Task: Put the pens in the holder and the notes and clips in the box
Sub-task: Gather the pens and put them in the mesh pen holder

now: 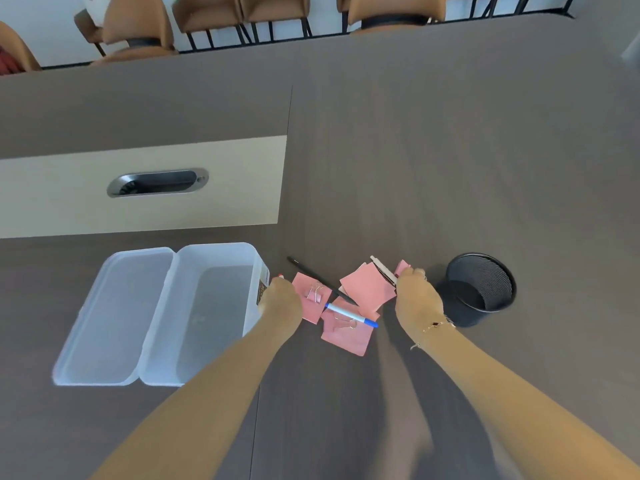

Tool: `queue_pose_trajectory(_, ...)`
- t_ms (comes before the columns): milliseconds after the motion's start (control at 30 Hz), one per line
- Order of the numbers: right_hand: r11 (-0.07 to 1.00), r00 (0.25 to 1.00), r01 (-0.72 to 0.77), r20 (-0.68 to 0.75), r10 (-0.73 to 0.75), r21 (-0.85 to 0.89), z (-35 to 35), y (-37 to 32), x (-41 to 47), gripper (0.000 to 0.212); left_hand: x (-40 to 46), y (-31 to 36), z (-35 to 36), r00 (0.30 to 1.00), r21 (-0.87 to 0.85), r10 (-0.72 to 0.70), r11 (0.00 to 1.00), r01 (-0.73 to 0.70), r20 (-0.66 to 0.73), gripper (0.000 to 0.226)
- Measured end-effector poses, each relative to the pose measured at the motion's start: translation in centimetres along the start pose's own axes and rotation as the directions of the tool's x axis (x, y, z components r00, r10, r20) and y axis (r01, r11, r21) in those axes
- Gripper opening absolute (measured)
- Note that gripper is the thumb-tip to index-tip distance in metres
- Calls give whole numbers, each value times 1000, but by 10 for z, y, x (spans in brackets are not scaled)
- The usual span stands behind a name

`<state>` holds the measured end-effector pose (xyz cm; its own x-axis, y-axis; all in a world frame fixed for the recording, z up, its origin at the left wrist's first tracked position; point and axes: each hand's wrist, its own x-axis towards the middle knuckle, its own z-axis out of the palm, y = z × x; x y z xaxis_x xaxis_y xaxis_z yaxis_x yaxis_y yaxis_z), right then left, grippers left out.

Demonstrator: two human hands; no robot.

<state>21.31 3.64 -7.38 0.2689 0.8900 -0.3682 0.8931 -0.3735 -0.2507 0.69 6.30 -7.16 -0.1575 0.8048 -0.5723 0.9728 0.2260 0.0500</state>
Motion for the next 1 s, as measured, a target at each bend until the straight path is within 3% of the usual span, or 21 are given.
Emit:
queue_pose_trajectory(67,1000,999,-24,-31,24,20,0,5,4,37,4,5,-1,998,-81,-38,996,34,-44,33)
queue_pose_trajectory(167,1000,1000,8,-6,-8,15,-6,10,-4,27,6,14,-18,977,-81,28,996,-46,-212,26)
queue_pose_trajectory(233,997,998,42,-54,-39,58,-11,13,-13,25,8,23,-34,918,-10,196,977,-212,-345,22)
queue_pose_trajectory(267,996,996,75,-53,-72,55,-11,14,-18,25,12,25,-43,856,33,335,936,-351,-393,19)
queue_pose_trajectory(333,982,983,182,-13,-181,49,-10,15,-28,18,19,30,-59,747,98,584,804,-587,-318,13)
queue_pose_trajectory(400,954,954,296,31,-298,43,-6,13,-35,7,28,30,-66,700,144,699,715,-684,-146,8)
queue_pose_trajectory(500,905,901,424,86,-426,42,3,9,-35,5,39,29,-63,688,167,725,678,-715,3,17)
queue_pose_trajectory(600,871,862,489,125,-491,46,11,1,-31,17,46,26,-54,681,218,730,656,-722,60,20)
queue_pose_trajectory(733,850,847,526,108,-521,-23,18,-11,-29,18,50,19,-45,665,258,745,634,-729,48,16)
queue_pose_trajectory(900,860,863,505,26,-504,-75,24,-22,-31,17,57,17,-45,570,452,820,490,-746,52,22)
queue_pose_trajectory(1000,885,886,463,41,-462,-50,22,-26,-30,21,56,13,-51,544,411,836,522,-748,-72,22)
